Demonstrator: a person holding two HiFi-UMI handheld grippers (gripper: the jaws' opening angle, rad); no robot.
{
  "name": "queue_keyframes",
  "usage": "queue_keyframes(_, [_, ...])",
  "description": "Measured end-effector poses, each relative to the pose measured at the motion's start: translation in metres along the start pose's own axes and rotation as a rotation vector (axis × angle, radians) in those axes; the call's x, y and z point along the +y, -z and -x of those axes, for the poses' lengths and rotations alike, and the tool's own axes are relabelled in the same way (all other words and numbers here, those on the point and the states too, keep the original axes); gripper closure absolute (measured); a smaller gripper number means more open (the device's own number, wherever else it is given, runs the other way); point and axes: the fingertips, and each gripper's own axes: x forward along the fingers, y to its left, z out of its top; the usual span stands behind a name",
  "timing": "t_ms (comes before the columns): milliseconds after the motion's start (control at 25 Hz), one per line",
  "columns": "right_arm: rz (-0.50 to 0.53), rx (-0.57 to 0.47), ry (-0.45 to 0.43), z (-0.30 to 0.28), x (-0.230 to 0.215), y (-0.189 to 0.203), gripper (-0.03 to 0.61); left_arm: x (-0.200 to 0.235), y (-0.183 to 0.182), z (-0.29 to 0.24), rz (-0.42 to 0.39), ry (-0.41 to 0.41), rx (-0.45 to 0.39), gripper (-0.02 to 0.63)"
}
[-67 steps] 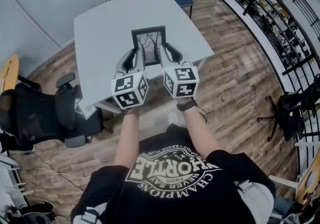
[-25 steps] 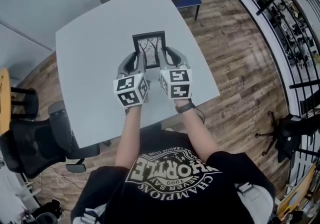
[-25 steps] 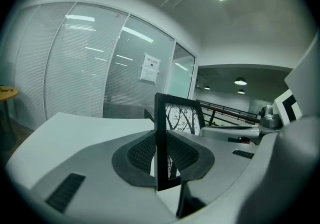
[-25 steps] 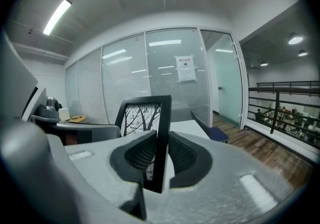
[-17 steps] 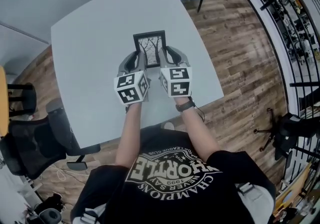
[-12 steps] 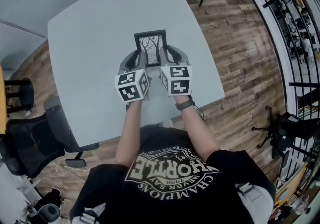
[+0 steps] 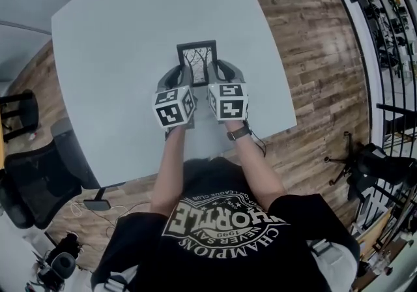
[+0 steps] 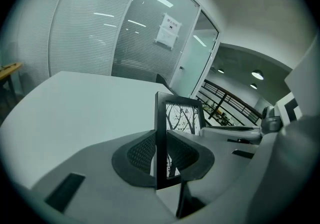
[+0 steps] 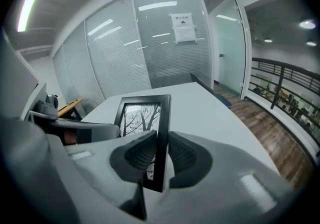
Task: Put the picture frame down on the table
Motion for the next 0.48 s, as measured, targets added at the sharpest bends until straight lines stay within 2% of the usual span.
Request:
queue_keyframes(280, [-0.023, 0.096, -0.002, -0.032, -0.008, 0.034, 0.509, 0.017, 0.034, -0.033, 0.039, -0.015, 0.088, 0.546])
queue_keyframes(480, [-0.046, 0.140, -0.003, -0.053, -0.010, 0.047, 0.511, 0.029, 0.044, -0.049, 0.050, -0.023, 0.127, 0.546])
